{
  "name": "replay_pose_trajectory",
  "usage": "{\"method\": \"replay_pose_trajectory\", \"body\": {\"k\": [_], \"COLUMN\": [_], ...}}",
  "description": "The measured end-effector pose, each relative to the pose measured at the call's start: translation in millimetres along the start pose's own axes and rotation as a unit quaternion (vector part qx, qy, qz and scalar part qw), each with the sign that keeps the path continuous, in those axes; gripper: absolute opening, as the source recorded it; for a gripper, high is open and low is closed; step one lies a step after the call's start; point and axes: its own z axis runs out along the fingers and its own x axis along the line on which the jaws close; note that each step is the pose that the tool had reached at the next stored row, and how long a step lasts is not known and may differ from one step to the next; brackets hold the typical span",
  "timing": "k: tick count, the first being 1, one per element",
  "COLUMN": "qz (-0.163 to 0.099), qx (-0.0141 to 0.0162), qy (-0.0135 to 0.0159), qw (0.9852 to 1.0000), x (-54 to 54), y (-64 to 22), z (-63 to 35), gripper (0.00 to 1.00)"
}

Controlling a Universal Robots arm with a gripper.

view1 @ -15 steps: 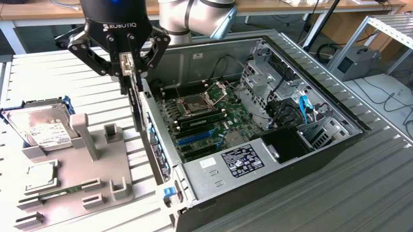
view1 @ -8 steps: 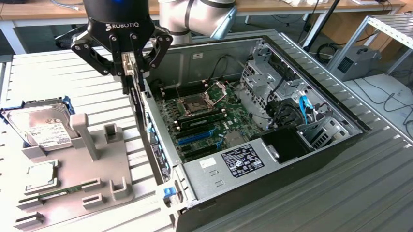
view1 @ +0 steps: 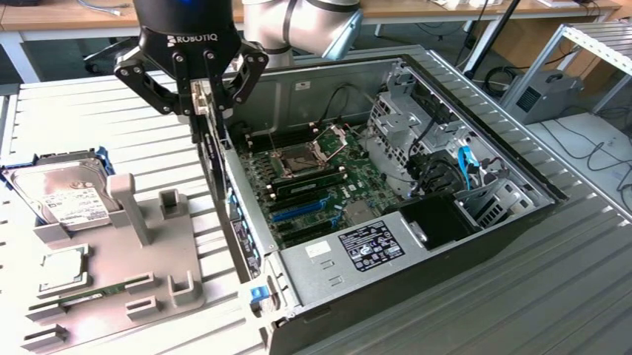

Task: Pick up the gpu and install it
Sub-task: 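Pick up the gpu and move the gpu toward the slot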

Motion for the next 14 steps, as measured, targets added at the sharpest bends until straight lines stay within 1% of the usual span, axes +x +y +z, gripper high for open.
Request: {"method": "replay_pose_trajectory", "body": {"k": [6,14], "qz": [0.0,0.0], "qx": [0.001,0.0039], "qy": [-0.0001,-0.0003], "qw": [1.0,1.0], "x": [-4.2,-13.6], "y": [0.4,1.3], "z": [0.2,0.5], "gripper": [0.29,0.29]}}
